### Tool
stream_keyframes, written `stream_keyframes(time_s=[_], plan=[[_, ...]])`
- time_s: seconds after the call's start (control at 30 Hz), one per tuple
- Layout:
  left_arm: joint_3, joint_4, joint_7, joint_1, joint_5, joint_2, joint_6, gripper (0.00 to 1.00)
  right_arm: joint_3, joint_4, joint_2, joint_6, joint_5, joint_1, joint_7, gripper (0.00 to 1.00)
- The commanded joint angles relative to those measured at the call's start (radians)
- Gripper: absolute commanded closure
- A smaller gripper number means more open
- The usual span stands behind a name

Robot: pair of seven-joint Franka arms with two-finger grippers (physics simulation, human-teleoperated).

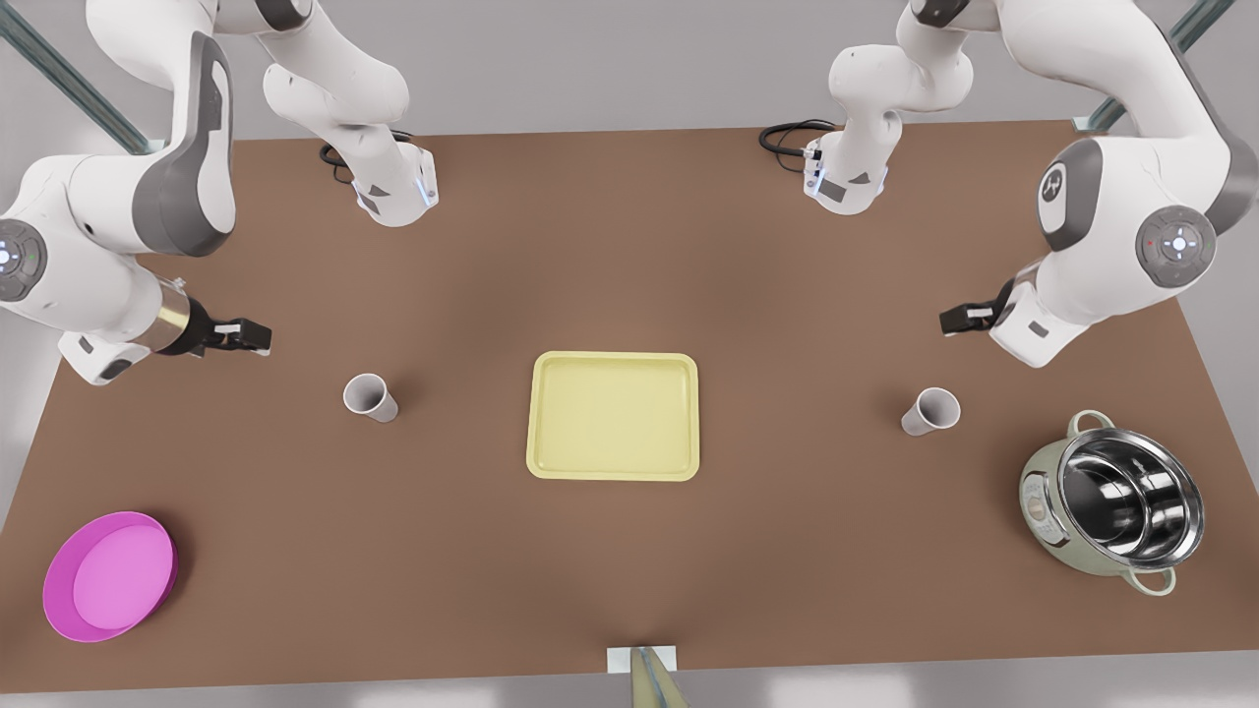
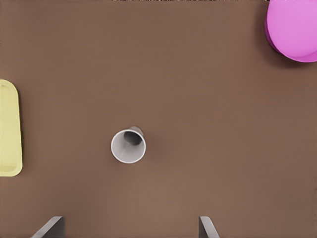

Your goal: Use both arms to respectively pick up the white IKEA cups from the middle-left and middle-right positions, then place the white IKEA cups onto the middle-middle tray, ensuring that the cups remain upright and do not tip over

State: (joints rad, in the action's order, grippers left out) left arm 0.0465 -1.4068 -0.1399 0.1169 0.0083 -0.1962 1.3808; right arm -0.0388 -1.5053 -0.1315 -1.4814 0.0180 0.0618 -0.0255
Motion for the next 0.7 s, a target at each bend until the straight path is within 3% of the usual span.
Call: stream_keyframes(time_s=[0.0,0.07,0.2,0.3,0.5,0.67], plan=[[0.001,0.0,-0.018,0.0,-0.001,-0.002,0.02,0.0,-0.001,0.0,0.0,-0.022,-0.004,0.001,-0.094,0.0],[0.024,-0.001,-0.021,-0.002,-0.001,-0.026,0.058,0.0,-0.001,0.0,-0.003,-0.023,-0.004,-0.002,-0.094,0.0],[0.145,-0.253,0.086,-0.025,-0.034,-0.114,0.494,0.0,-0.007,-0.107,-0.031,-0.109,0.007,-0.01,-0.097,0.0],[0.145,-0.261,0.089,-0.074,-0.034,-0.195,0.535,0.0,-0.009,-0.153,-0.063,-0.174,0.005,-0.033,-0.097,0.0],[0.144,-0.412,0.086,-0.066,-0.033,-0.207,0.753,0.0,-0.009,-0.305,-0.065,-0.353,-0.003,-0.023,-0.108,0.0],[0.144,-0.469,0.088,-0.085,-0.034,-0.247,0.796,0.0,-0.007,-0.452,-0.036,-0.511,-0.007,-0.004,-0.113,0.0]])
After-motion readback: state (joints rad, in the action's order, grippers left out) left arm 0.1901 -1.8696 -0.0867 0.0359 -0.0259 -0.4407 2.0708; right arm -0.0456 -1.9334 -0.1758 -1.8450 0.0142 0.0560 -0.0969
